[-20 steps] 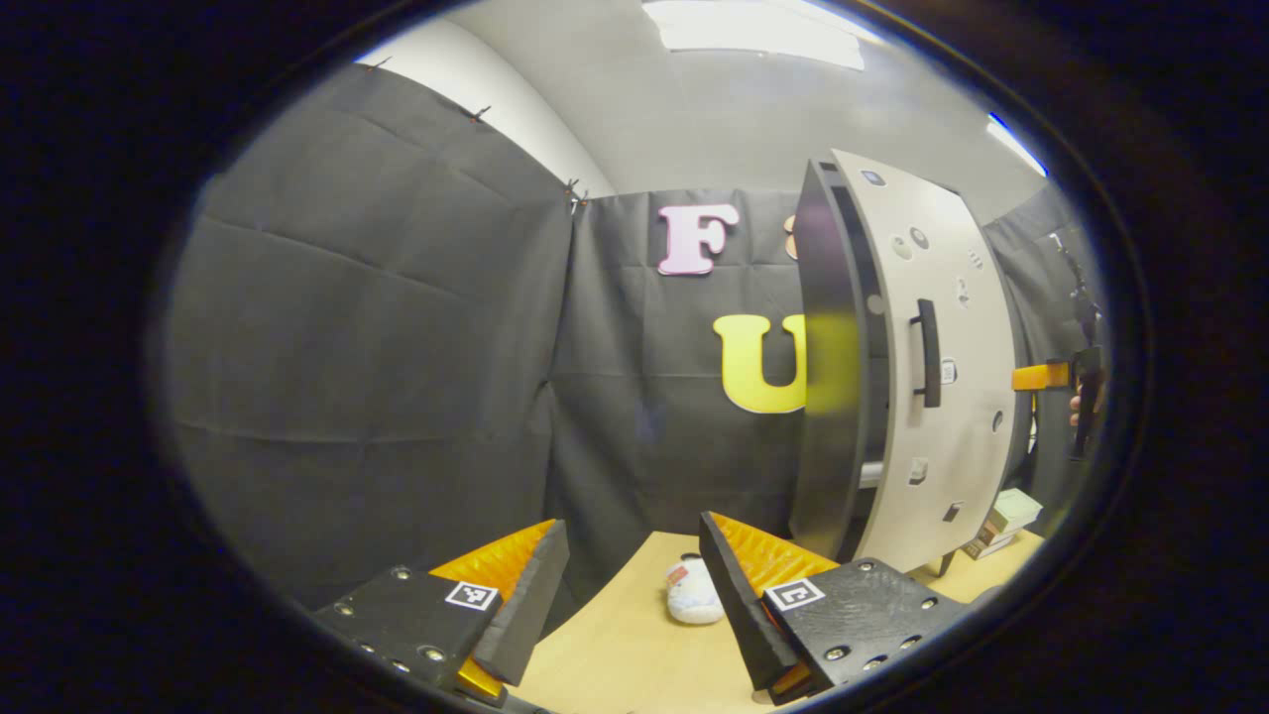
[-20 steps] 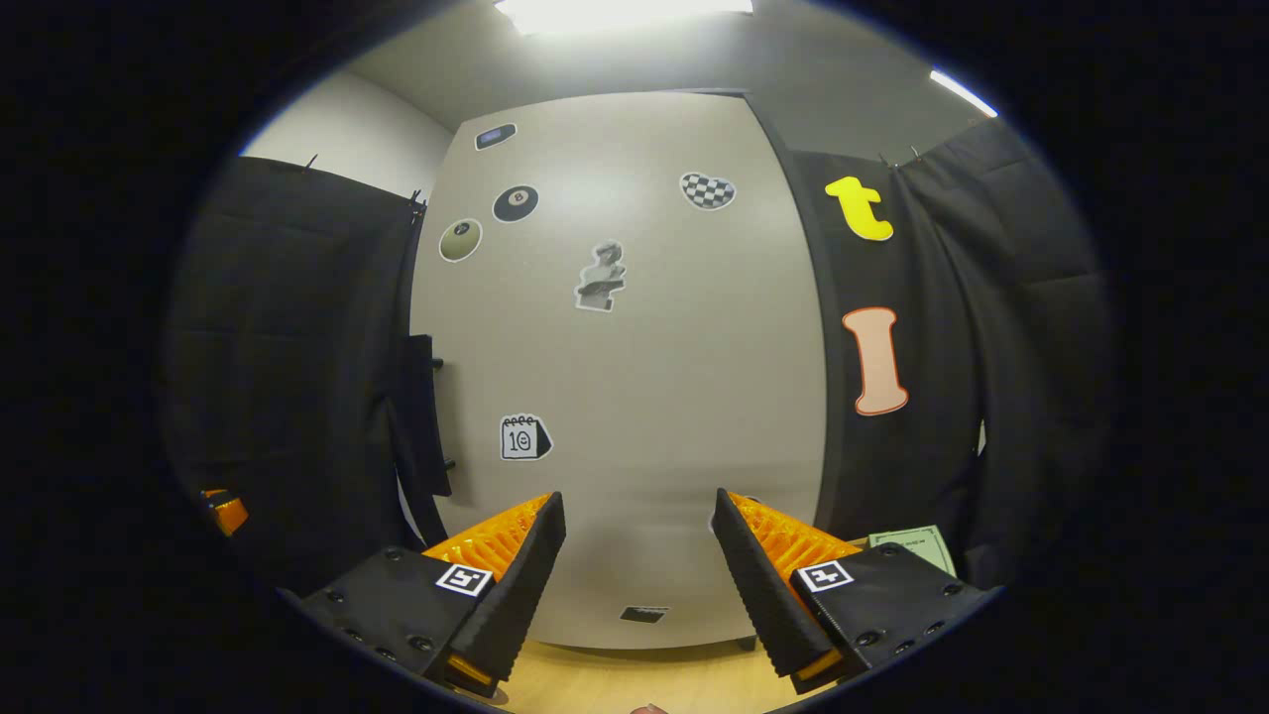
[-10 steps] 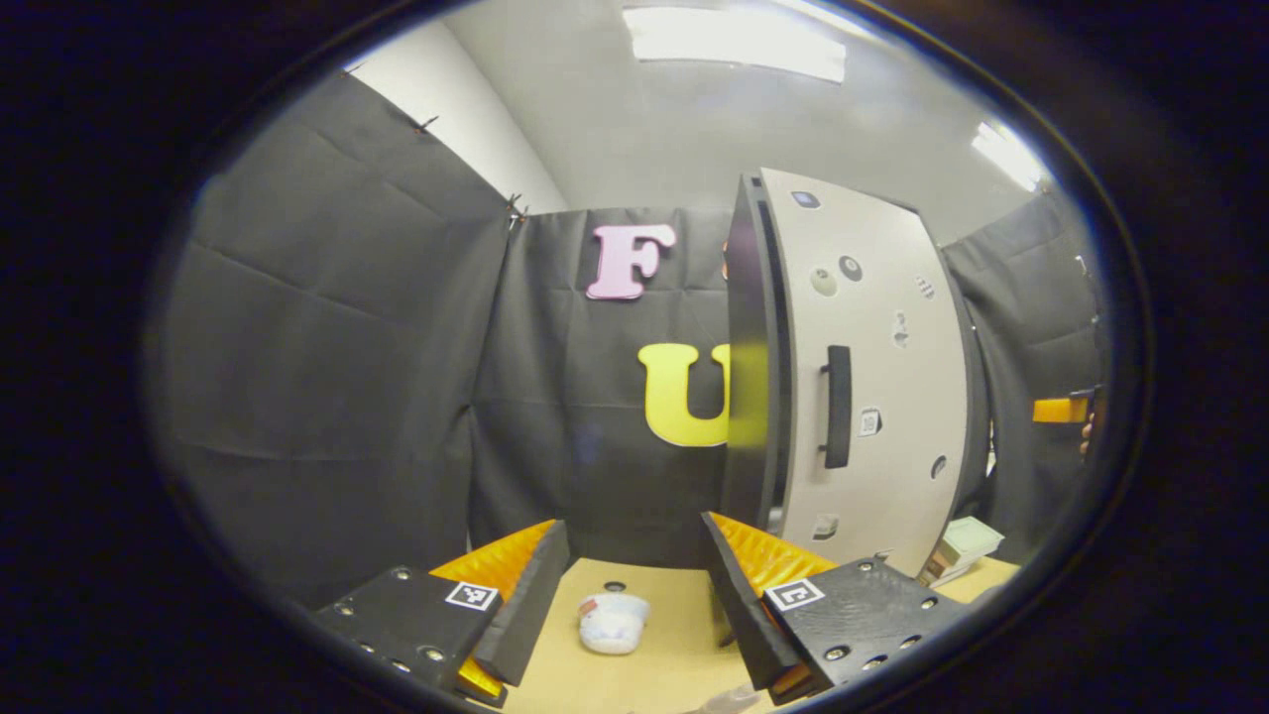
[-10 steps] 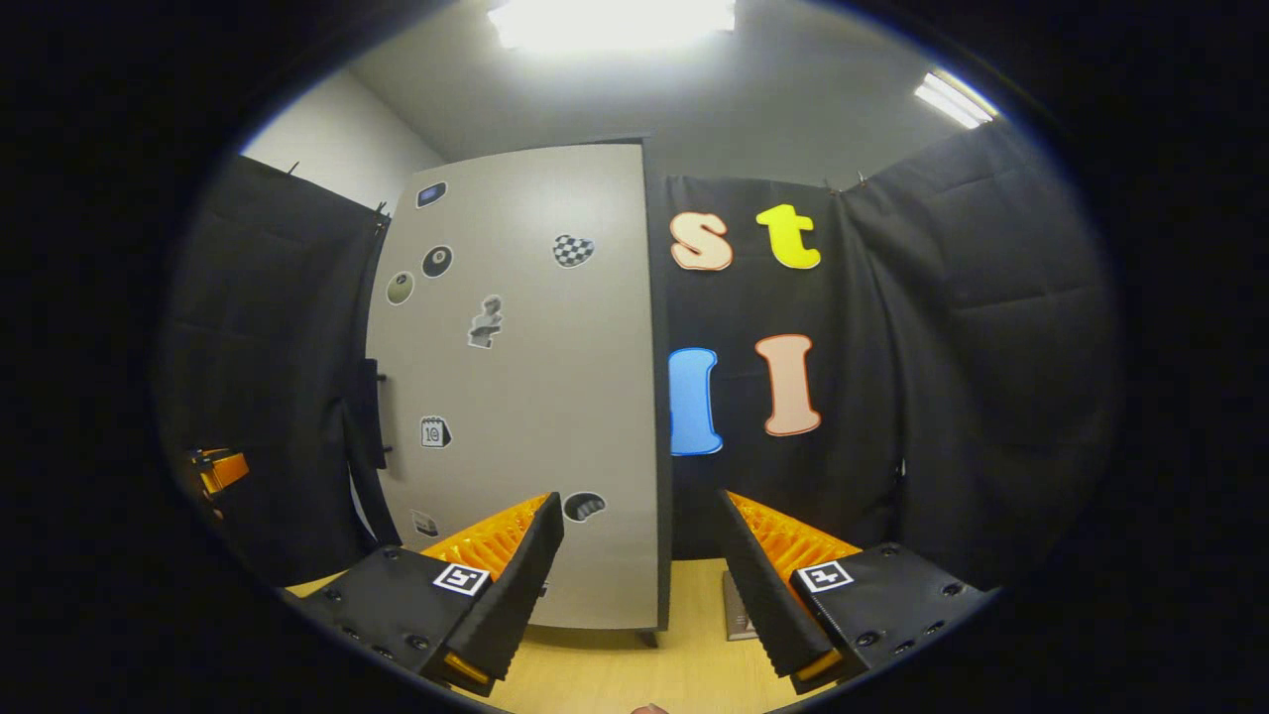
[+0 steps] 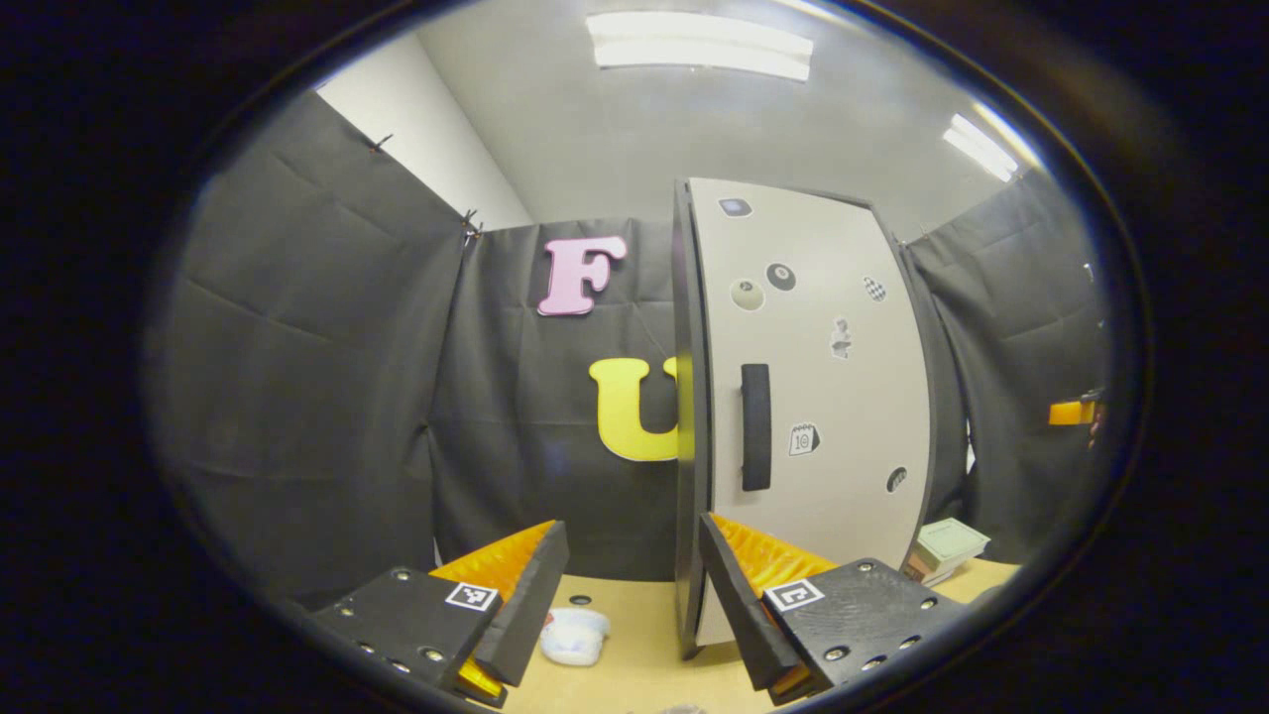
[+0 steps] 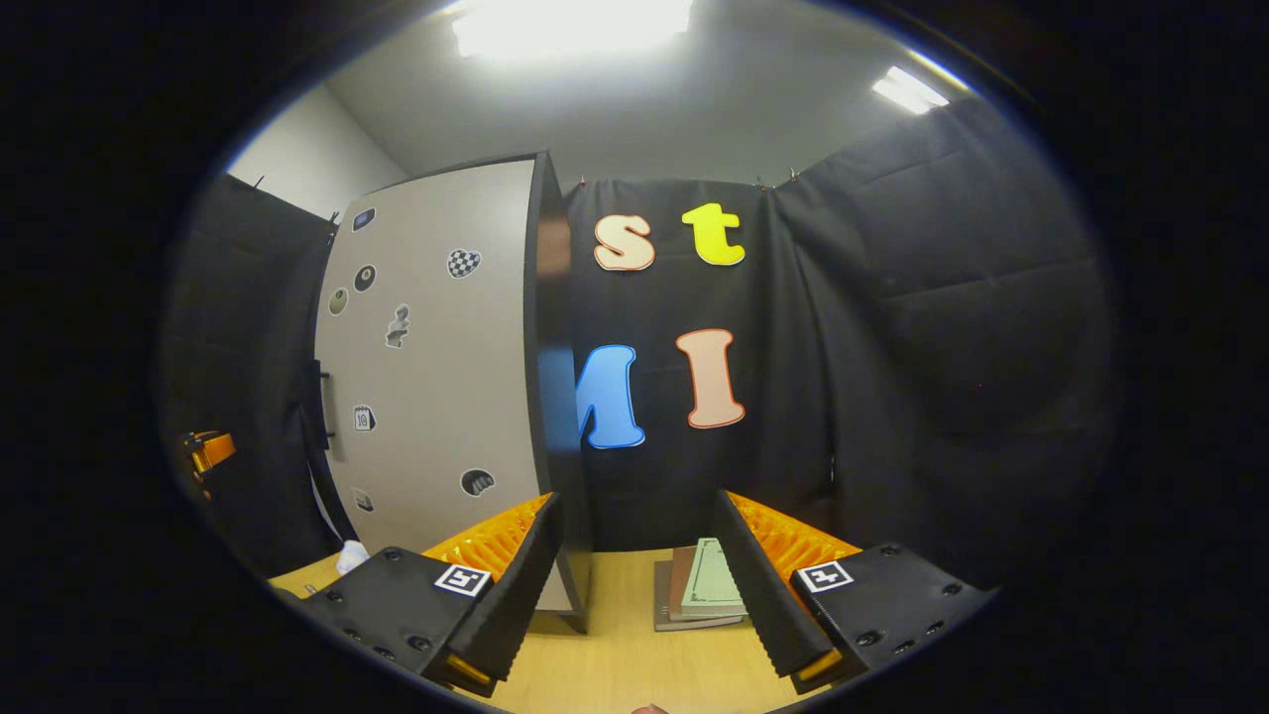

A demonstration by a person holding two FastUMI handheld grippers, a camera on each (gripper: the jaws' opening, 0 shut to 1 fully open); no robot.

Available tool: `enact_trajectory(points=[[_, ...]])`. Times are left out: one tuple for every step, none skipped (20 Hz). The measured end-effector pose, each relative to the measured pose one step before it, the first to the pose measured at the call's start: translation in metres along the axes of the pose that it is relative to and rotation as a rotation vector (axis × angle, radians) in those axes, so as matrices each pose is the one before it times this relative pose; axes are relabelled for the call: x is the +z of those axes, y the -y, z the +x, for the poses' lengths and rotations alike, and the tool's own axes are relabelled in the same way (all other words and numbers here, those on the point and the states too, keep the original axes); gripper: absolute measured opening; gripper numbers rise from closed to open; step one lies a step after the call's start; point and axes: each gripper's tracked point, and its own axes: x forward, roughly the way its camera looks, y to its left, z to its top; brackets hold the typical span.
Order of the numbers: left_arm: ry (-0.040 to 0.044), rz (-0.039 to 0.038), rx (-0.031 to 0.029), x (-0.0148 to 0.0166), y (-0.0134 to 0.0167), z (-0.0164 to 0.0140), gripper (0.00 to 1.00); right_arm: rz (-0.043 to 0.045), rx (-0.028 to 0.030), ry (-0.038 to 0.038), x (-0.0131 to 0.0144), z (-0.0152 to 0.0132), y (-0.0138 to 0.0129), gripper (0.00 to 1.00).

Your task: Open the cabinet door with the right hand, grasp the bottle in the cabinet with the left hand and place it on the coaster, then close the cabinet door with the right hand.

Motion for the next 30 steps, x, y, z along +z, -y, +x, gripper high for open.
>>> enact_trajectory(points=[[-0.00695, 0.00147, 0.00664, -0.00274, -0.00054, -0.00018, 0.8, -0.01374, -0.00408, -0.00359, -0.00206, -0.00341, 0.00348, 0.96], [-0.00719, 0.00063, 0.00807, -0.0013, -0.00195, -0.00218, 0.8, -0.00823, -0.00123, -0.00217, -0.00169, -0.00301, 0.00257, 0.96], [-0.00731, -0.00258, 0.00624, -0.00149, -0.00192, -0.00088, 0.8, -0.00429, 0.00117, -0.00062, -0.00039, -0.00257, 0.00088, 0.96], [-0.00295, -0.00319, 0.00467, 0.00004, -0.00091, -0.00171, 0.8, -0.00432, 0.00278, 0.00183, -0.00058, -0.00205, -0.00016, 0.96], [-0.00027, -0.00025, 0.00452, 0.00048, -0.00248, -0.00172, 0.8, -0.00392, 0.0046, 0.00262, 0.00051, 0.00071, -0.00144, 0.96], [-0.00025, 0.00393, 0.00459, 0.00101, -0.00197, -0.0021, 0.8, -0.00376, 0.00268, 0.00154, -0.00022, 0.0014, -0.00175, 0.96], [-0.00224, 0.00709, 0.00542, -0.00023, -0.00132, -0.00106, 0.8, -0.00211, 0.00368, 0.00194, -0.00088, 0.00269, -0.00056, 0.96], [-0.00268, 0.0091, 0.00724, -0.00002, -0.00244, -0.00125, 0.82, -0.00173, 0.00406, 0.00038, 0.00021, 0.00053, -0.0014, 0.96], [-0.00237, 0.00773, 0.00391, -0.00156, -0.00138, 0.0002, 0.82, 0.00052, 0.00166, -0.00131, -0.00132, 0.00155, -0.00054, 0.96], [-0.00237, 0.00507, 0.00204, -0.00059, -0.00089, -0.00021, 0.82, 0.00274, 0.00377, 0.00214, 0.00088, 0.00097, -0.00134, 0.96], [-0.00426, 0.00216, 0.0015, -0.00078, -0.00087, -0.00109, 0.82, 0.0047, 0.00526, 0.00139, 0.00044, 0.00211, -0.00294, 0.96], [-0.00278, 0.00088, 0.00087, -0.00042, -0.00079, -0.00056, 0.8, 0.00468, 0.00425, 0.00024, 0.00114, 0.00113, -0.00229, 0.96], [-0.00043, 0.00034, 0.00206, -0.00037, -0.00125, -0.00165, 0.8, 0.00521, 0.00601, 0.00331, 0.00058, 0.00183, -0.00191, 0.96], [-0.00103, 0.00079, 0.00164, 0.00043, -0.00203, -0.0021, 0.8, 0.00275, 0.00565, 0.0048, 0.00208, 0.00019, -0.00267, 0.96], [-0.00247, 0.00179, 0.00099, -0.00031, -0.00235, -0.00255, 0.8, 0.00012, 0.00247, 0.00589, 0.00062, 0.00103, -0.00132, 0.96], [-0.00093, 0.00261, 0.003, 0.00029, -0.00192, -0.00156, 0.8, -0.00142, 0.00168, 0.00581, 0.00116, 0.00061, -0.00009, 0.96], [0.00014, 0.00024, 0.00021, 0.00056, -0.00164, 0.00014, 0.8, 0.0004, 0.00068, 0.0043, 0.00104, 0.00016, -0.00131, 0.96], [-0.00083, -0.00083, 0.00083, 0.00076, -0.00182, -0.00032, 0.8, 0.00342, 0.003, 0.00162, -0.0007, -0.00011, -0.00167, 0.96], [-0.00157, -0.00054, 0.0021, -0.0006, -0.00281, -0.00029, 0.8, 0.0043, 0.00312, -0.00028, 0.00013, 0.00018, -0.00173, 0.96], [-0.00129, -0.00059, 0.00242, 0.00028, -0.00207, 0.00018, 0.8, 0.00354, 0.00107, 0.00181, 0.00027, -0.00003, -0.0009, 0.96], [-0.00091, -0.00058, 0.00229, -0.00016, -0.00224, -0.0026, 0.8, 0.00323, 0.00263, 0.00182, 0.00031, 0.00152, -0.0004, 0.96], [-0.00131, -0.00097, 0.0032, 0.00078, -0.00193, -0.00077, 0.8, 0.00291, 0.00276, 0.0015, 0.00026, 0.00074, -0.00102, 0.96], [0.00248, -0.00116, 0.00108, -0.00027, -0.00283, -0.00149, 0.8, 0.00194, 0.00339, 0.00339, 0.00135, 0.0002, -0.00184, 0.96], [0.00305, -0.00066, 0.00243, 0.00158, -0.00173, -0.00156, 0.8, 0.00233, 0.00396, 0.00539, 0.00136, 0.00072, -0.00276, 0.96], [-0.00016, 0.00011, 0.00166, -0.00019, -0.00256, -0.00134, 0.8, 0.00277, 0.00205, 0.00411, 0.00172, 0.0011, -0.00254, 0.96], [-0.00023, -0.00028, 0.00054, 0.00006, -0.00164, 0.0001, 0.8, 0.00223, 0.00011, 0.00333, 0.00019, 0.00235, -0.00105, 0.96], [-0.00173, 0.00026, -0.00015, 0.0, -0.00141, -0.00112, 0.8, 0.00254, -0.00017, 0.00369, 0.0009, 0.00004, -0.00132, 0.96], [-0.0017, 0.00194, 0.00136, -0.00018, -0.00091, -0.00055, 0.8, 0.00287, -0.00021, 0.00392, -0.00004, 0.00144, -0.00185, 0.96], [-0.001, 0.00226, 0.00301, 0.00011, -0.00266, -0.00121, 0.8, 0.00293, 0.00063, -0.00062, -0.00119, -0.00036, -0.00041, 0.96], [0.00041, 0.0009, -0.00027, 0.00131, -0.00105, -0.00001, 0.8, 0.0026, -0.0003, 0.00035, -0.00031, 0.0003, -0.00004, 0.96]])
